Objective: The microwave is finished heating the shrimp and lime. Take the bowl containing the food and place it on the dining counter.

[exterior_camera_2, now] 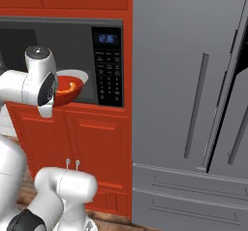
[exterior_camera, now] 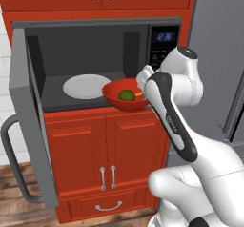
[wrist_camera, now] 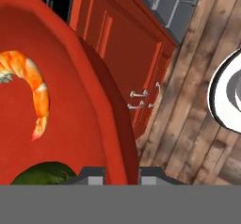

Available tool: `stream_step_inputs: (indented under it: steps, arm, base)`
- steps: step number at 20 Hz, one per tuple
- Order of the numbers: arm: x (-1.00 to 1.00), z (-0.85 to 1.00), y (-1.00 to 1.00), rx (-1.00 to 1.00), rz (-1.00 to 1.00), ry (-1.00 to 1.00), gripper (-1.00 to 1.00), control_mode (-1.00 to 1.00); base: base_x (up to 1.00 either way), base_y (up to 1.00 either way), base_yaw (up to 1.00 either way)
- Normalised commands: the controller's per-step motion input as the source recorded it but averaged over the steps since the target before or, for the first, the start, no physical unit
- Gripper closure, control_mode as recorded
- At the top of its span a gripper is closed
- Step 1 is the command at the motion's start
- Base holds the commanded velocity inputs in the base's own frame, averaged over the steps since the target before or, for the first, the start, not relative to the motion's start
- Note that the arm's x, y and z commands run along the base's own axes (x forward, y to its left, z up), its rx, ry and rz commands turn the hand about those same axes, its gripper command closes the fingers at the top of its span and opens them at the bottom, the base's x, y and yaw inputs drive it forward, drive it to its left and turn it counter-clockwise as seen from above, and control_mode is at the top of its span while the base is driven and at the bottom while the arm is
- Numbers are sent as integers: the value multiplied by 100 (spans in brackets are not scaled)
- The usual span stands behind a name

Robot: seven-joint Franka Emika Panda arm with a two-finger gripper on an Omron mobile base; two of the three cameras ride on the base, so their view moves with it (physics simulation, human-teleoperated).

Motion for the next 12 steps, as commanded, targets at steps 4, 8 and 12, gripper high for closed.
stream_step_inputs:
  steps: [4, 8, 12]
  arm:
    - [-56, 7, -1, -4, 0, 15, 100, -100]
    - [0, 0, 0, 0, 0, 0, 100, -100]
    - [0, 0, 0, 0, 0, 0, 100, -100]
  base:
    - [0, 0, 0]
    - [0, 0, 0]
    - [0, 0, 0]
